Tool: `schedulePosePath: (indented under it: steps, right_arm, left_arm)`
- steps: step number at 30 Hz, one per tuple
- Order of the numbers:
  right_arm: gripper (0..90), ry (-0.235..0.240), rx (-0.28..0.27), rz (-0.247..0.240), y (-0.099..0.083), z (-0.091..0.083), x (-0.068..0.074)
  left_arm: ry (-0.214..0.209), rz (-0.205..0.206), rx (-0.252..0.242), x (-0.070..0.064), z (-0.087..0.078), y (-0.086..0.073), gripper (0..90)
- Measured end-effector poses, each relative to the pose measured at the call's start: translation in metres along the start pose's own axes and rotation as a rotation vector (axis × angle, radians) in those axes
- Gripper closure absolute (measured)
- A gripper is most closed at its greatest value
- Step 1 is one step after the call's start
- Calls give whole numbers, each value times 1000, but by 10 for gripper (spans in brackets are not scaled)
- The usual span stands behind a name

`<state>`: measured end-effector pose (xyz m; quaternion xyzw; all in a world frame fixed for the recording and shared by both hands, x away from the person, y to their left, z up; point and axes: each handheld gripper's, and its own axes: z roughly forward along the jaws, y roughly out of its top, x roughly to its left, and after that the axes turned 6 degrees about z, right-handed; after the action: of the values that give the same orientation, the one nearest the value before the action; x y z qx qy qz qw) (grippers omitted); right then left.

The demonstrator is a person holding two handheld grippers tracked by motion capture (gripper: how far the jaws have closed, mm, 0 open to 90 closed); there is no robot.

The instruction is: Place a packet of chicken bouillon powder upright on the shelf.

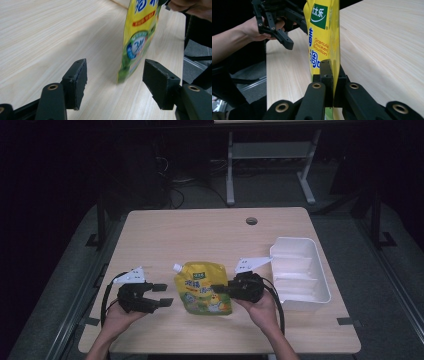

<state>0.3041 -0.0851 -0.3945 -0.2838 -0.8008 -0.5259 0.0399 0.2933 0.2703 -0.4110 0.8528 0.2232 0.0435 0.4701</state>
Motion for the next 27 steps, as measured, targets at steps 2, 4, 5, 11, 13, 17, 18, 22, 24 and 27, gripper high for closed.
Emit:
schedulePosePath:
  steps: [2, 4, 5, 11, 13, 17, 18, 22, 24, 27]
  right_arm:
    - [898, -19, 7, -6, 3, -2, 1]
    - [898, -31, 5, -16, 7, -5, 2]
    - [898, -31, 5, -16, 7, -5, 2]
    - [898, -35, -5, -14, 18, -13, 0]
    - [898, -39, -8, -12, 22, -17, -2]
    - [898, -47, -17, -5, 27, -23, -4]
    - [898, -48, -14, -3, 29, -25, -5]
    - [897, -58, -16, 6, 33, -31, -9]
    - [897, -57, -17, 11, 34, -32, -10]
    - [897, -65, -15, 21, 37, -36, -14]
  left_arm:
    - [10, 1, -5, 1, -1, -2, 347]
    - [34, 0, -3, 2, -2, -3, 329]
    - [34, 0, -3, 2, -2, -3, 328]
    - [81, 8, 35, 4, 1, -7, 306]
    - [87, 6, 41, 4, 2, -9, 297]
    - [96, -1, 57, 7, 3, -13, 290]
    - [98, -7, 54, 7, 3, -14, 288]
    - [116, -19, 51, 10, 1, -17, 276]
    - [120, -33, 49, 13, 1, -19, 275]
    - [132, -33, 57, 14, 0, -20, 269]
